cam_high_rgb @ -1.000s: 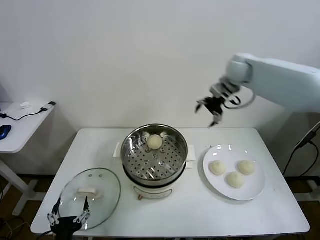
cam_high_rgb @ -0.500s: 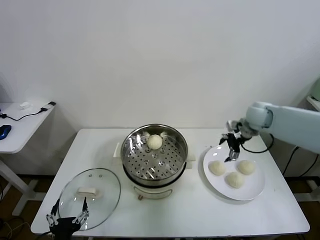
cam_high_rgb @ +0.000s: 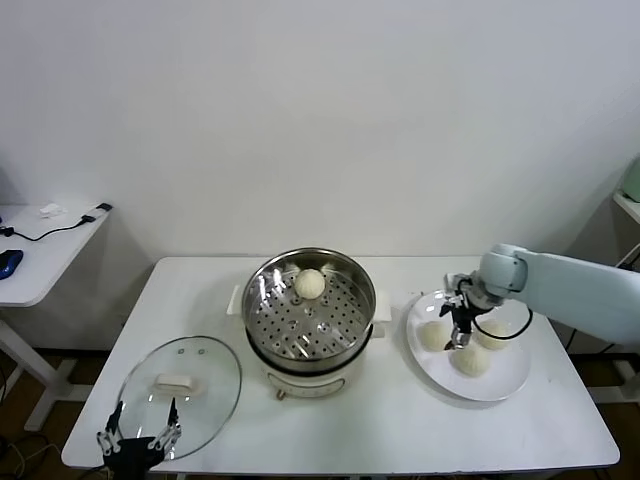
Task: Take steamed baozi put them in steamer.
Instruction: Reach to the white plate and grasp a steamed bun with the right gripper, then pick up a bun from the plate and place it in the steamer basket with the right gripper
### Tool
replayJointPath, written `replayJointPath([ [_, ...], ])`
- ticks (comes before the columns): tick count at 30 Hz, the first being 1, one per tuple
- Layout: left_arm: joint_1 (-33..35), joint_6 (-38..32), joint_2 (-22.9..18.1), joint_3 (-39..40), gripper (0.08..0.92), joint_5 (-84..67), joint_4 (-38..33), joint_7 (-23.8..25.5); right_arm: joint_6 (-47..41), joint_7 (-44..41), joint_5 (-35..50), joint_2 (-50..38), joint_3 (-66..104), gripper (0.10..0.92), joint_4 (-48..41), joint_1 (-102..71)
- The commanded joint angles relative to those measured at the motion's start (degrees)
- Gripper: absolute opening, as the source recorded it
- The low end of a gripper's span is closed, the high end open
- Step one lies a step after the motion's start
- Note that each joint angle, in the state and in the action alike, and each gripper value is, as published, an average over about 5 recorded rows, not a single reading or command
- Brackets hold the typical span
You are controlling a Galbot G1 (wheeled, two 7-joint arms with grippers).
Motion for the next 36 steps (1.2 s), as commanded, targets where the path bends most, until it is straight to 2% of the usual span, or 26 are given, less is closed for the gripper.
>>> replayJointPath([
  [1,0.06,-0.06,-0.05,0.03,0.823,0.07,0.21,-0.06,-1.64,1.15,-1.39,2.35,5.21,0.823,-4.08,-5.42],
  [4,0.13,-0.12,-0.05,-0.02,0.823,0.07,0.24,-0.11,-1.56,0.74,-1.47,2.87,5.26,0.803,-4.52,-5.54],
  [12,0.03,0.04,-0.07,-0.06,0.823,0.12,0.1,-0.19,-1.55,-0.62,-1.26,2.24,4.43,0.68,-2.94,-3.13],
  [19,-0.08,0.26,-0.05,-0.01,0.823,0.16,-0.13,-0.17,0.01,-3.6,2.84,0.41,-2.23,0.654,0.69,9.25],
  [25,0.19,0.46,0.23,0.31,0.823,0.26,-0.74,-0.14,2.84,-12.04,10.45,3.51,-13.58,0.653,2.95,31.89],
  [28,0.37,0.37,0.26,0.52,0.823,0.25,-1.03,-0.13,2.22,-13.52,17.08,6.35,-15.52,0.653,5.54,40.16],
  [32,0.52,0.2,0.25,1.13,0.823,0.36,-1.55,-0.14,-1.93,-10.26,26.1,10.15,-13.52,0.653,13.44,45.6],
  [36,0.78,0.02,0.34,1.69,0.823,0.65,-2.37,-0.16,-9.44,-1.52,34.43,14.72,-7.55,0.653,20.8,42.87],
])
